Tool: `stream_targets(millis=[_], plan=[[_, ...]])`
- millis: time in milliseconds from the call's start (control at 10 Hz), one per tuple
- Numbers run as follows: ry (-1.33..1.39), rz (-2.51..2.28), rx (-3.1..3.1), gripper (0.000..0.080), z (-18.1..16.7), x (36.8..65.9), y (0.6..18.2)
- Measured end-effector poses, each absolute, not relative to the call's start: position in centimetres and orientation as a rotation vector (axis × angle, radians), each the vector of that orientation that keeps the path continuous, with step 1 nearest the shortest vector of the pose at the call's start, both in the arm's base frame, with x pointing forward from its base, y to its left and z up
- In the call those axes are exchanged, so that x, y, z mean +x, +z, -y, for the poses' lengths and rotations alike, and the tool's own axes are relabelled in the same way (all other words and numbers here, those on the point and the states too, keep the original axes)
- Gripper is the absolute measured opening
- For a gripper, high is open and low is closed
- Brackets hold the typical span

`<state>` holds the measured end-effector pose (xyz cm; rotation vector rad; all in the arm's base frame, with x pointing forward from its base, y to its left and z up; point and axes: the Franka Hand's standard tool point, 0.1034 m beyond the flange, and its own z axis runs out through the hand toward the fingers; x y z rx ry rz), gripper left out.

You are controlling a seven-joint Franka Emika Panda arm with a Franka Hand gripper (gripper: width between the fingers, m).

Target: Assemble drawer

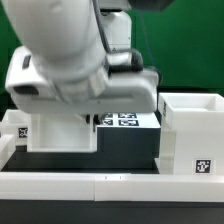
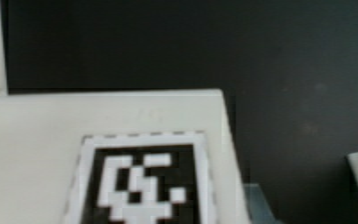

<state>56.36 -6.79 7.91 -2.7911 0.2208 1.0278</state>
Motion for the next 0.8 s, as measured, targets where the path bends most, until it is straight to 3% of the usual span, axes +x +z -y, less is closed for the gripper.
stream_targets(millis=[100, 300, 800], plan=[[1.015, -0.247, -2.755, 0.0038, 7.1, 55.5, 8.7], [0.809, -0.294, -2.831, 0.0038, 8.8, 56.8, 8.6], [0.265, -0.236, -3.011, 0.0038, 9.1, 57.7, 8.6]])
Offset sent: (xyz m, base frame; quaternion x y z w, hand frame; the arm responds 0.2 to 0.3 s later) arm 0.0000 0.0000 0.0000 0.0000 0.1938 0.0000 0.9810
